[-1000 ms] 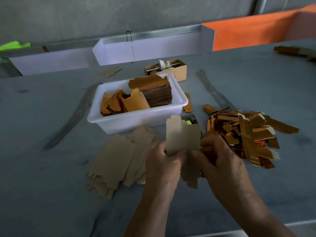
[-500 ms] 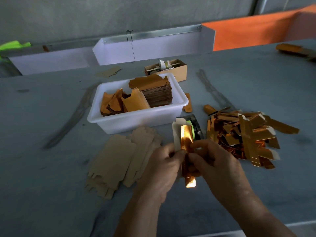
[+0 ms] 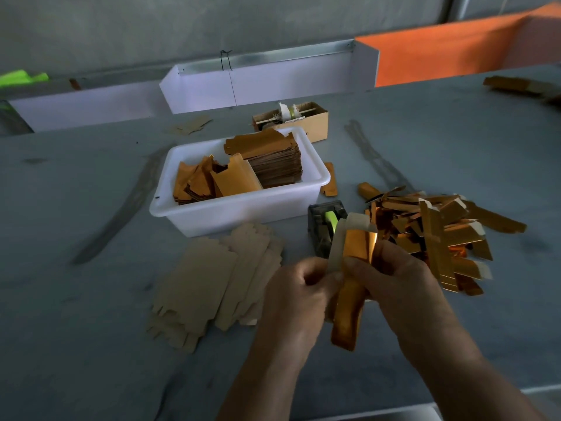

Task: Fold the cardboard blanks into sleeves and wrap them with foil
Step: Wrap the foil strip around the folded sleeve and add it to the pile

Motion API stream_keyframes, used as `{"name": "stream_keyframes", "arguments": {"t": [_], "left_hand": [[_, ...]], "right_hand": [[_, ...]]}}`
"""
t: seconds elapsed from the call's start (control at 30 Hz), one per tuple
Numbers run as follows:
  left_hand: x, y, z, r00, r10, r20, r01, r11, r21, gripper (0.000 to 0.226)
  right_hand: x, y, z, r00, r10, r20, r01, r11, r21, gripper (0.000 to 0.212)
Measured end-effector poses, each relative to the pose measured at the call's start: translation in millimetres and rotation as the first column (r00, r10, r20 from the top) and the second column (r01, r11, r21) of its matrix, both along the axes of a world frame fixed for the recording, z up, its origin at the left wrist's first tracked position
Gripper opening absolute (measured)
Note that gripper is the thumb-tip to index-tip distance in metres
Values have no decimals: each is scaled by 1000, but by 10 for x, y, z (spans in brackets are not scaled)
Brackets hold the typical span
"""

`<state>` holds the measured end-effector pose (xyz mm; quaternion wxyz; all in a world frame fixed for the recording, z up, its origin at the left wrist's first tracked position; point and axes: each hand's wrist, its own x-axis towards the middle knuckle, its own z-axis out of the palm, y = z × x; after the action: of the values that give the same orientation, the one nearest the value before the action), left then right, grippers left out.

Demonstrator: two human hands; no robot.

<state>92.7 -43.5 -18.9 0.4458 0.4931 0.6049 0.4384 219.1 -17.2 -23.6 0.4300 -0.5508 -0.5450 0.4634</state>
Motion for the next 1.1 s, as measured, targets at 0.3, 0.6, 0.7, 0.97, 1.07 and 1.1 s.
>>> {"name": "stream_keyframes", "arguments": {"t": [0.3,0.6,0.7,0.97,1.07,1.1], "left_hand": [[211,-2,-46,764,379,-522,-152,892,426,25],[485,-118,-52,494,202,-846,41,966,255,48],[474,-154,-52,548,200,-813,53,961,272,50],[150,-52,83,970,139,-199,-130,990,58,11],[-61,57,151,978,100,185,-51,966,-254,7],[-110,77,174,956,96,277,-8,954,-301,5]], "right_hand": [[-57,44,32,996,-37,-79,35,999,-30,7],[-101,49,61,1000,-24,-14,23,998,-53,32],[-101,49,92,998,-34,58,35,999,-14,34],[-73,117,157,999,21,36,-20,999,-36,28],[-67,140,190,998,68,9,-67,996,-56,33],[-64,148,196,997,80,-2,-80,995,-63,35]]}}
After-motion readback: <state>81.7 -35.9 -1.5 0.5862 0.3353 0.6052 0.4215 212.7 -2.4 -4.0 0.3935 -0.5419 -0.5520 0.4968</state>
